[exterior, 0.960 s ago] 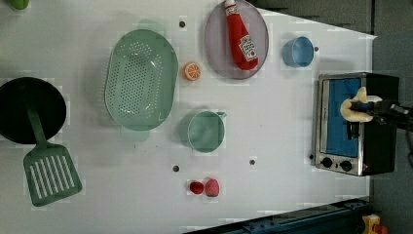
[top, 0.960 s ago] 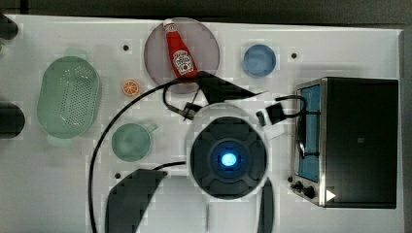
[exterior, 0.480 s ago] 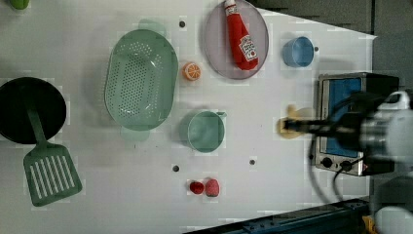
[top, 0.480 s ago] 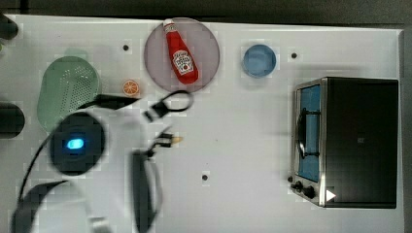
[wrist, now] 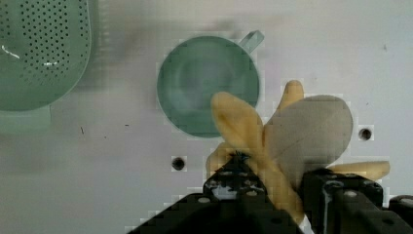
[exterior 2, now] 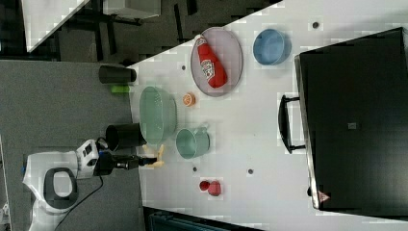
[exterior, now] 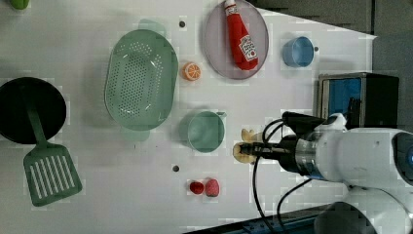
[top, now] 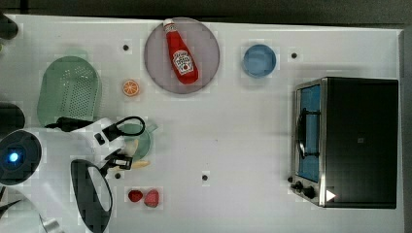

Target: Pick Banana and place it in mug.

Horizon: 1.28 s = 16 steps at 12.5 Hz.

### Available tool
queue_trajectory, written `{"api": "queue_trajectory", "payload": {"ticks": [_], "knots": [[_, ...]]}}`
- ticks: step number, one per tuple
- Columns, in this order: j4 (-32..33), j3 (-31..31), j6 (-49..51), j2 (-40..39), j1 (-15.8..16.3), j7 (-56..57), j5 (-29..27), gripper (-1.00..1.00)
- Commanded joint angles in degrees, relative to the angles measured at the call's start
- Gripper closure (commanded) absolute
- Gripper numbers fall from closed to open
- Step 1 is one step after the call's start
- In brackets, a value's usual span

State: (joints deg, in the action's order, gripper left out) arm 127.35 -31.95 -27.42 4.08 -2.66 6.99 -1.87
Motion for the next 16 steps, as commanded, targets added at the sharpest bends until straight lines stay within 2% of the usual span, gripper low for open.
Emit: {"api": "queue_trajectory", "payload": {"ticks": [1,6,7,13,16], "knots": [[1.7,-1.2,-8.0,-4.1,-1.6,-10.7,0.7,0.42],[3.8,-1.0,-16.0,-11.3,-1.7,-12.8,1.2,0.42],[3.9,-0.7,-16.1,-12.2,-1.7,-15.1,1.5,0.36],[4.9,-0.1,-20.2,-14.5,-1.7,-18.7,3.4,-0.95],[2.9,1.5,-19.9,-11.7,-2.4,-18.7,3.2,-1.00]]}}
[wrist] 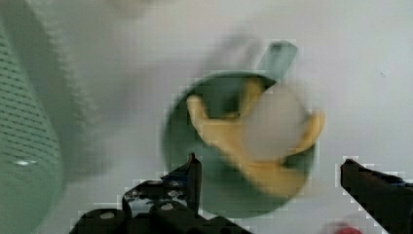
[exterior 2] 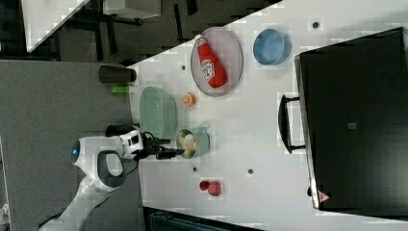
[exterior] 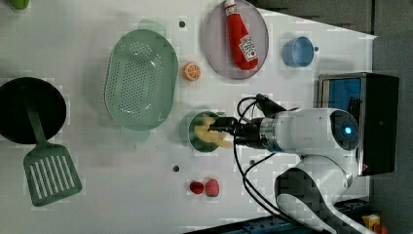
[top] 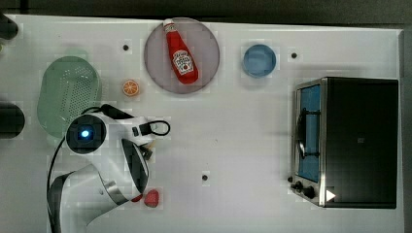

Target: Pick Banana and place it in mug.

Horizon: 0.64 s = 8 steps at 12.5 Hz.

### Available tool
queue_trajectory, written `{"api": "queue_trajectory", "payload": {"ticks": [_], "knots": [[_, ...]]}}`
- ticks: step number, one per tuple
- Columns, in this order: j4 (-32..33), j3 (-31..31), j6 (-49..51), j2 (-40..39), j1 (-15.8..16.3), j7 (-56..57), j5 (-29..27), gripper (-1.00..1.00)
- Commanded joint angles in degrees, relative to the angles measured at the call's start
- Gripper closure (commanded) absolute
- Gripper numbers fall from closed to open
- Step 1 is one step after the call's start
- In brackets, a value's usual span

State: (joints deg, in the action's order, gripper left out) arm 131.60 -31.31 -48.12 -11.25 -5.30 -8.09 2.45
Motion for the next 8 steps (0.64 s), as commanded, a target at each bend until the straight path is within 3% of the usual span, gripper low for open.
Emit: {"api": "queue_trajectory", "payload": {"ticks": [1,8], "knots": [[-2.7,2.1,3.6,6.3,-0.2,-3.6,-1.1,-1.00],[-15.5,16.2,29.5,20.3,-1.5,-3.5,-1.1,-1.00]]}}
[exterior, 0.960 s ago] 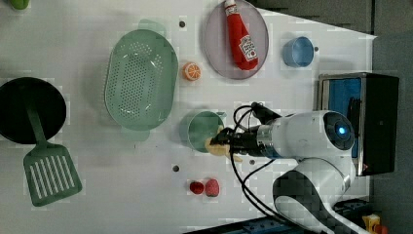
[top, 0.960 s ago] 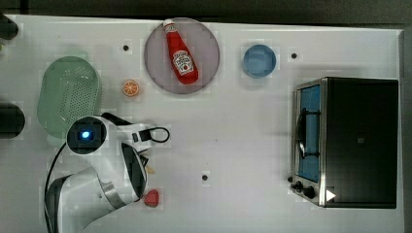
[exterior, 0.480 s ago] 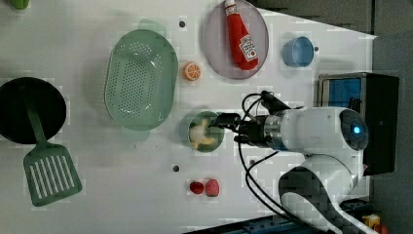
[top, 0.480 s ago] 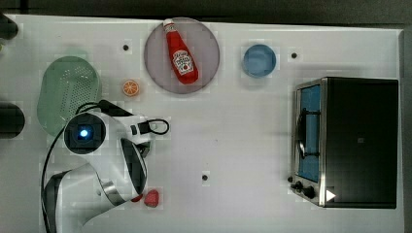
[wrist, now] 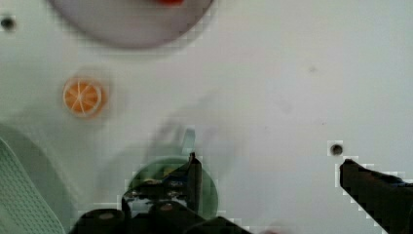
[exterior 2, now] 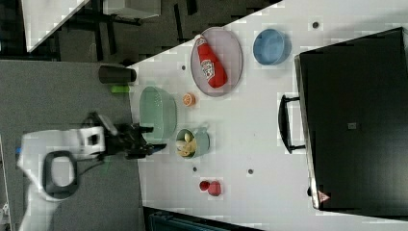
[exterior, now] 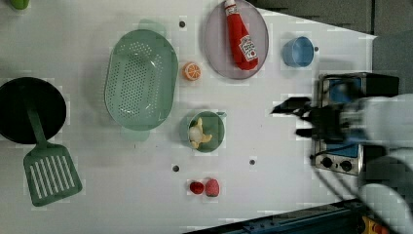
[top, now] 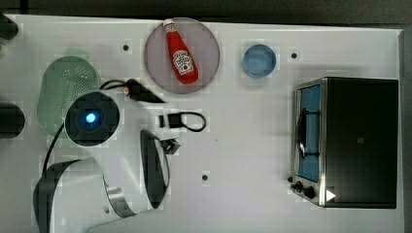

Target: Pick Banana and place it in mug.

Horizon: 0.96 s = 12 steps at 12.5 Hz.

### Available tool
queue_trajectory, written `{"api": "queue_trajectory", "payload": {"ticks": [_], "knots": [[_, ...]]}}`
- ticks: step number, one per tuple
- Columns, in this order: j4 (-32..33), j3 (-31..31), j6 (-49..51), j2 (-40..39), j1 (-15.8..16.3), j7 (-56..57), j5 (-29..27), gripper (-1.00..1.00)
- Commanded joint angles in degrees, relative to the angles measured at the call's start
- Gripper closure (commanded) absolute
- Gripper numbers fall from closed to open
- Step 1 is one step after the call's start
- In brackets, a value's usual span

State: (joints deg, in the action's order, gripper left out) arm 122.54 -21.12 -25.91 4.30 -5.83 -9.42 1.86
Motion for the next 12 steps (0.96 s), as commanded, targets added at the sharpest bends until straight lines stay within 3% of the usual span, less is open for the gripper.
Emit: {"api": "queue_trajectory", "payload": {"ticks": [1,3,5,12], "knots": [[-8.6,9.1,11.0,5.9,-1.0,-2.1,-0.5,-1.00],[-12.6,16.2,17.8,7.5,-1.0,-1.6,-1.2,-1.00],[-13.5,18.8,20.3,8.2,-0.9,0.8,-1.9,-1.00],[-13.3,18.4,22.2,8.3,-0.7,3.8,-1.9,-1.00]]}}
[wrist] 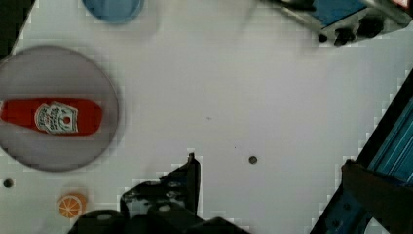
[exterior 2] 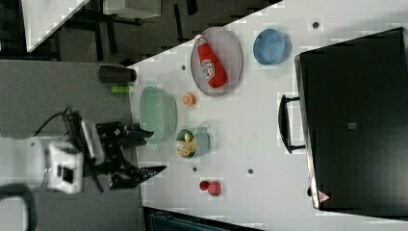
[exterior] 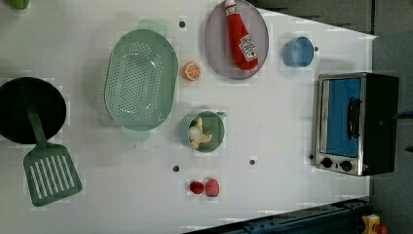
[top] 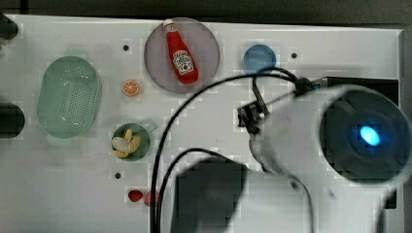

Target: Pick Banana and place it in mug.

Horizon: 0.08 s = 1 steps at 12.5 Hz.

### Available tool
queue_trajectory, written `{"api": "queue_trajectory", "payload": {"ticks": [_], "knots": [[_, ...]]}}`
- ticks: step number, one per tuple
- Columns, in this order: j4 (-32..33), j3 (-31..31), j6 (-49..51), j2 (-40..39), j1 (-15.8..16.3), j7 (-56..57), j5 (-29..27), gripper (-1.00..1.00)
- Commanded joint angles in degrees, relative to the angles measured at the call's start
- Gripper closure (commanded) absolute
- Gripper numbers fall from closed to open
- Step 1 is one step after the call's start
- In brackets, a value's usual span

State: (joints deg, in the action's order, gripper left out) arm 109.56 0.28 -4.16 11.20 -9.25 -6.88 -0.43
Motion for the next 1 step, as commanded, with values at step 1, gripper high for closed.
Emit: {"api": "queue_trajectory", "payload": {"ticks": [1], "knots": [[-0.3,-3.0,0.5,1.4,2.7,1.2,0.4,-1.00]]}}
